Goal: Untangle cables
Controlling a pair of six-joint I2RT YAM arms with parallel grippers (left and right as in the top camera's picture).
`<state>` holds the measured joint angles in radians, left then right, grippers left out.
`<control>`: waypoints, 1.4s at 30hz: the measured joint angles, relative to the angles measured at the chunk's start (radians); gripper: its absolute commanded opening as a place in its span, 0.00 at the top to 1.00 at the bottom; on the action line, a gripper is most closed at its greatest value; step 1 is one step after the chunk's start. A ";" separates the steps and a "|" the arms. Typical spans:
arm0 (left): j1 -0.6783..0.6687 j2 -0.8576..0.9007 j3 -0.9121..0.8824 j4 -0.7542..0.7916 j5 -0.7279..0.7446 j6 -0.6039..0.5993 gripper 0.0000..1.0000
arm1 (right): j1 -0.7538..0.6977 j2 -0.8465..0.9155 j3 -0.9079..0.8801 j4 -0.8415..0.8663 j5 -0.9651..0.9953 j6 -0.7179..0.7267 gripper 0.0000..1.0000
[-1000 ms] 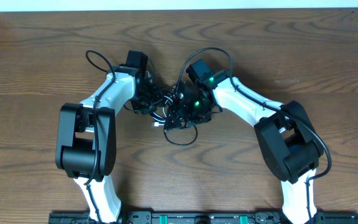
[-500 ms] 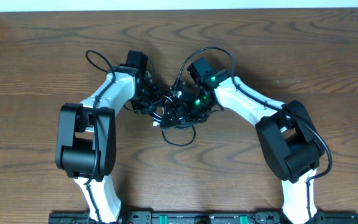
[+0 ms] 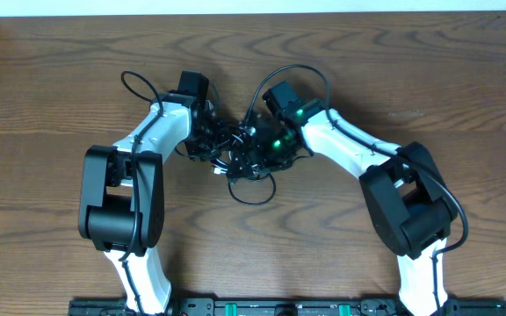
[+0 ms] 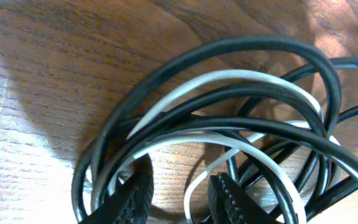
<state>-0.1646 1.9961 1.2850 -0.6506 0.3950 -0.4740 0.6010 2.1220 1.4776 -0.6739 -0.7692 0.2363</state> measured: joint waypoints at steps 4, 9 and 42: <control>0.000 0.000 0.000 0.000 0.000 0.000 0.64 | 0.029 0.017 0.000 0.039 -0.016 0.001 0.01; 0.010 0.000 0.000 -0.003 -0.005 0.000 0.65 | 0.047 0.025 -0.002 0.088 -0.027 0.009 0.01; 0.053 -0.001 -0.001 -0.024 -0.044 0.002 0.65 | 0.022 0.163 -0.009 0.426 -0.632 -0.003 0.01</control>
<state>-0.1116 1.9953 1.2842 -0.6746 0.3511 -0.4717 0.6228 2.2852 1.4689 -0.2478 -1.4014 0.2329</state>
